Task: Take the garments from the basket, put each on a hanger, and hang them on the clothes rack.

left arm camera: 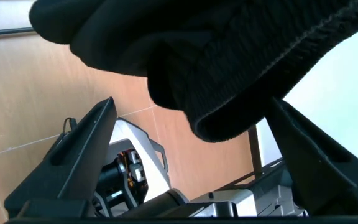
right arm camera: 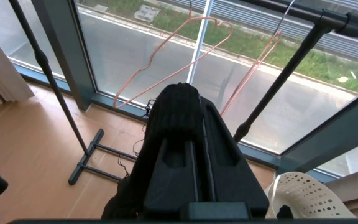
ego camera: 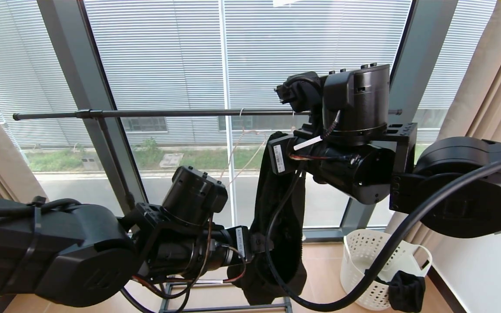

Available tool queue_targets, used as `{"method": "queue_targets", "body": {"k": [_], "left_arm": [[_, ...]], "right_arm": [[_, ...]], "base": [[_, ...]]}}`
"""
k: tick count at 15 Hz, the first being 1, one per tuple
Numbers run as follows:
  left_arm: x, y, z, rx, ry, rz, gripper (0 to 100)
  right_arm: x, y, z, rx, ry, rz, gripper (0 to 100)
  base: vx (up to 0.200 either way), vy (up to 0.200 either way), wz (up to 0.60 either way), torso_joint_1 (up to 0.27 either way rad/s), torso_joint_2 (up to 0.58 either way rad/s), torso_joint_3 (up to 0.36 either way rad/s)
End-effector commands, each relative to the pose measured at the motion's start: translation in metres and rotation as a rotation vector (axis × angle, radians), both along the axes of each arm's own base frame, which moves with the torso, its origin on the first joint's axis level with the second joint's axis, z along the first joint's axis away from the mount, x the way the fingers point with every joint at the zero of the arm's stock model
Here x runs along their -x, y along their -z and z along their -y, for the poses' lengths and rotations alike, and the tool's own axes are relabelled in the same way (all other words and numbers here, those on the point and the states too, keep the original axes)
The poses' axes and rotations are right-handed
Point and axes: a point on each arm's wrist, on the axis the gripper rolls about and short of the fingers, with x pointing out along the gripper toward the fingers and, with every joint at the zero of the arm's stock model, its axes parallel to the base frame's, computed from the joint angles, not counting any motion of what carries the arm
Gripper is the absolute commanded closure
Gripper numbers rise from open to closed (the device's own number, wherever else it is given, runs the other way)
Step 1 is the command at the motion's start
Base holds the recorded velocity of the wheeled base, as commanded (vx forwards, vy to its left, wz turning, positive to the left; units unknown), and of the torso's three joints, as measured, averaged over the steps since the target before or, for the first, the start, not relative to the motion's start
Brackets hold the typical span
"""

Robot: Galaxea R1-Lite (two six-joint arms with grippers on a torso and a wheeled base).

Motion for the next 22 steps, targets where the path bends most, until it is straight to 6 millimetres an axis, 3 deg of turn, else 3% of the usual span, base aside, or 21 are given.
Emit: {"method": "queue_targets", "body": {"k": [1, 3, 5, 10, 11, 17, 20, 22], "left_arm": [[-0.013, 0.017, 0.009, -0.039, -0.019, -0.025, 0], [-0.027, 0.035, 0.013, -0.107, -0.081, -0.027, 0], [-0.028, 0.041, 0.015, -0.140, -0.097, -0.019, 0], [-0.027, 0.042, 0.012, -0.198, -0.133, 0.026, 0], [-0.027, 0.039, 0.011, -0.205, -0.148, 0.041, 100], [-0.012, -0.013, -0.005, -0.245, -0.191, 0.244, 100], [-0.013, -0.035, -0.007, -0.312, -0.177, 0.302, 100], [-0.016, -0.061, -0.006, -0.406, -0.179, 0.296, 100]], "right_arm": [[0.006, -0.005, 0.002, -0.011, -0.009, 0.007, 100], [0.016, -0.014, 0.003, -0.027, -0.026, 0.023, 100], [0.018, -0.019, 0.006, -0.033, -0.025, 0.031, 100], [0.029, -0.015, 0.022, -0.020, -0.015, 0.016, 100], [0.029, -0.015, 0.030, -0.018, 0.001, 0.014, 100], [0.018, -0.003, 0.074, 0.017, 0.118, -0.025, 100], [0.018, 0.010, 0.082, 0.056, 0.113, -0.066, 100], [0.022, 0.013, 0.087, 0.150, 0.033, -0.075, 100]], "base": [[0.000, 0.000, 0.00, 0.000, 0.00, 0.000], [0.000, 0.000, 0.00, 0.000, 0.00, 0.000], [0.000, 0.000, 0.00, 0.000, 0.00, 0.000], [0.000, 0.000, 0.00, 0.000, 0.00, 0.000], [0.000, 0.000, 0.00, 0.000, 0.00, 0.000], [0.000, 0.000, 0.00, 0.000, 0.00, 0.000], [0.000, 0.000, 0.00, 0.000, 0.00, 0.000], [0.000, 0.000, 0.00, 0.000, 0.00, 0.000]]}}
